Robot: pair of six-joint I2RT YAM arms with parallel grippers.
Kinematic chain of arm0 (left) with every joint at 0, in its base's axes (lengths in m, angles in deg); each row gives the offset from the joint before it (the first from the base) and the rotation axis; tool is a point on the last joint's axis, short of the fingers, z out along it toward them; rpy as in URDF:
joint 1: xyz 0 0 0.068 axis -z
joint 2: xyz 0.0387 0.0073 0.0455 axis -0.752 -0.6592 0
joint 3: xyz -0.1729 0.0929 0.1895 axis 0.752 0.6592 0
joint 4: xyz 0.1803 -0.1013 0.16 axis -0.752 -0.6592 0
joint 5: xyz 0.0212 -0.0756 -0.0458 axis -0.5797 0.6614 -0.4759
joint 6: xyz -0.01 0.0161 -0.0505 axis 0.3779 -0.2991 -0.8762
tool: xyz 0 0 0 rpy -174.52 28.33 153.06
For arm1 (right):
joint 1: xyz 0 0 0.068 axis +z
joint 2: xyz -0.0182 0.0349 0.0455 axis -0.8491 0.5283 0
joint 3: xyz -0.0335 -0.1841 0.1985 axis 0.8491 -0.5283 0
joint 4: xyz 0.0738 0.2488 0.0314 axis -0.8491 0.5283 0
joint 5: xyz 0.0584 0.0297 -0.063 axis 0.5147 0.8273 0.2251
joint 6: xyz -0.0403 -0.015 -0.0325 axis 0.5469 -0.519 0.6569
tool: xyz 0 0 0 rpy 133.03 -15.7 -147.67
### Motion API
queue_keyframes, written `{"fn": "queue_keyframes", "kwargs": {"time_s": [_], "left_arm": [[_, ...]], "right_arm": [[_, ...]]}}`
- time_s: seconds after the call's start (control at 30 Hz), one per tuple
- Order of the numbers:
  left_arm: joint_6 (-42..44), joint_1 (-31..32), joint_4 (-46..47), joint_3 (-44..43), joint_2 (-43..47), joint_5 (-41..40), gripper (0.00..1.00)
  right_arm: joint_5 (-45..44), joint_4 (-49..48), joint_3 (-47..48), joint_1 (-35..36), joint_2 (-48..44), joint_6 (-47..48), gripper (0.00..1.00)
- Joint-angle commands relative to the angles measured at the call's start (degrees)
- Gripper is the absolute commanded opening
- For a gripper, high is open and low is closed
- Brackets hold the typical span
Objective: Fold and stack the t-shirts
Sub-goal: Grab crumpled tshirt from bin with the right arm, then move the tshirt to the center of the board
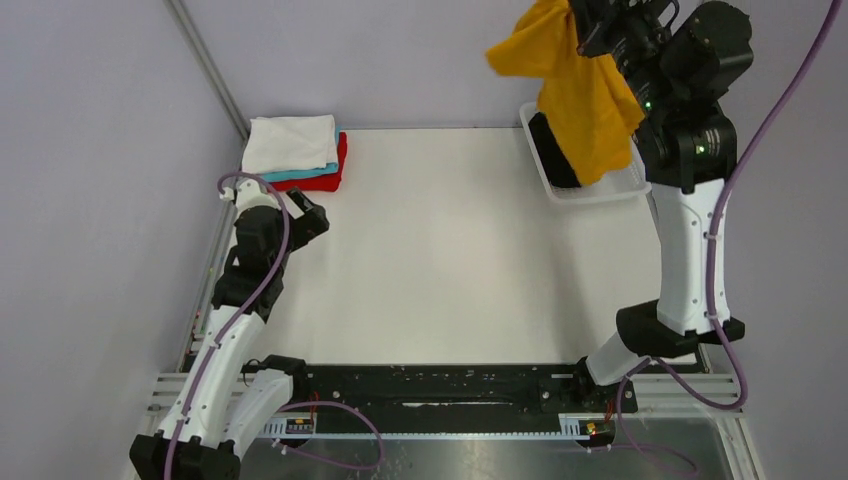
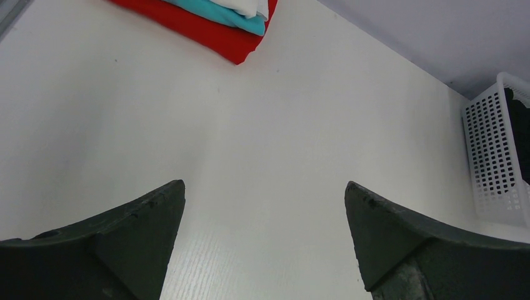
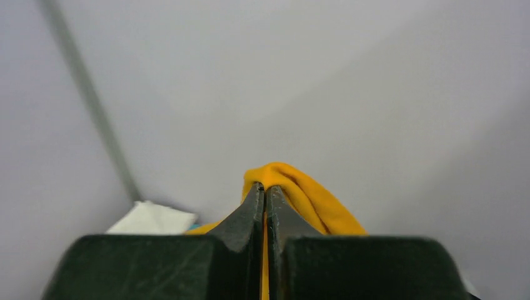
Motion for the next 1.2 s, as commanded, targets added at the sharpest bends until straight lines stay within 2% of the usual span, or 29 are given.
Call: {"fn": "queue_keyframes", "kwargs": {"time_s": [0.0,0.1,0.2,0.27,0.33,0.4,0.5,0.57,0.6,0.67,0.7,0.73,0.77,0.87,0.97,1.07,1.17], "left_arm": [[-0.9,0.0,0.8,-1.9,1.2,1.4,0.99],[-1.5,0.0,0.5,-2.1,1.1,2.2,0.99],[-1.8,-0.1,0.1,-2.3,0.6,2.8,0.99],[-1.9,0.0,-0.5,-2.5,-0.1,2.7,0.99],[-2.4,-0.1,-0.9,-2.6,-1.1,2.8,0.99],[-2.5,-0.1,-1.2,-2.5,-2.4,3.4,0.99],[-3.5,-0.1,-1.8,-2.6,-5.0,5.2,0.99],[-4.1,-0.1,-1.5,-2.5,-6.8,8.0,0.99],[-4.8,0.0,-1.4,-2.4,-7.8,9.4,0.99],[-5.9,0.0,-1.2,-2.0,-9.6,13.3,0.99],[-6.4,0.0,-1.2,-1.8,-10.3,15.4,0.99],[-6.9,-0.1,-1.2,-1.5,-10.9,17.5,0.99],[-7.5,0.0,-1.3,-1.0,-11.2,19.9,0.99],[-8.7,1.0,-2.3,0.2,-11.2,26.8,0.99],[-9.1,6.1,-7.2,1.6,-9.4,25.5,0.99],[-10.0,14.9,-10.0,5.4,-6.6,25.4,0.99],[-11.5,24.1,-11.3,9.4,-5.4,26.4,0.99]], "right_arm": [[6.4,0.0,-1.2,5.4,-2.6,-3.6,0.00],[9.1,-2.1,-8.5,7.0,-5.4,-7.5,0.00],[9.5,-8.9,-23.9,7.6,-10.9,-10.9,0.00],[9.1,-14.3,-38.3,7.6,-16.1,-12.1,0.00],[8.7,-20.9,-58.0,7.6,-22.0,-14.8,0.00],[9.5,-31.6,-76.1,7.6,-26.8,-19.1,0.01],[12.1,-40.9,-92.8,7.6,-27.6,-23.9,0.05],[13.2,-38.5,-95.7,7.6,-24.7,-23.8,0.10],[13.4,-34.2,-95.4,7.6,-22.4,-22.8,0.15],[11.2,-28.2,-94.2,7.6,-20.4,-21.2,0.36],[9.2,-25.5,-93.5,7.6,-20.2,-20.9,0.51],[6.0,-23.5,-92.9,7.6,-20.7,-20.6,0.86],[3.3,-21.9,-92.4,7.6,-21.6,-20.5,0.98],[-5.7,-16.5,-90.7,7.6,-26.1,-20.2,1.00],[-13.0,-10.7,-89.7,7.6,-31.0,-19.8,0.99],[-12.5,-8.1,-90.8,7.6,-35.4,-19.2,0.99],[-4.5,-8.2,-93.0,7.6,-38.2,-18.2,1.00]]}}
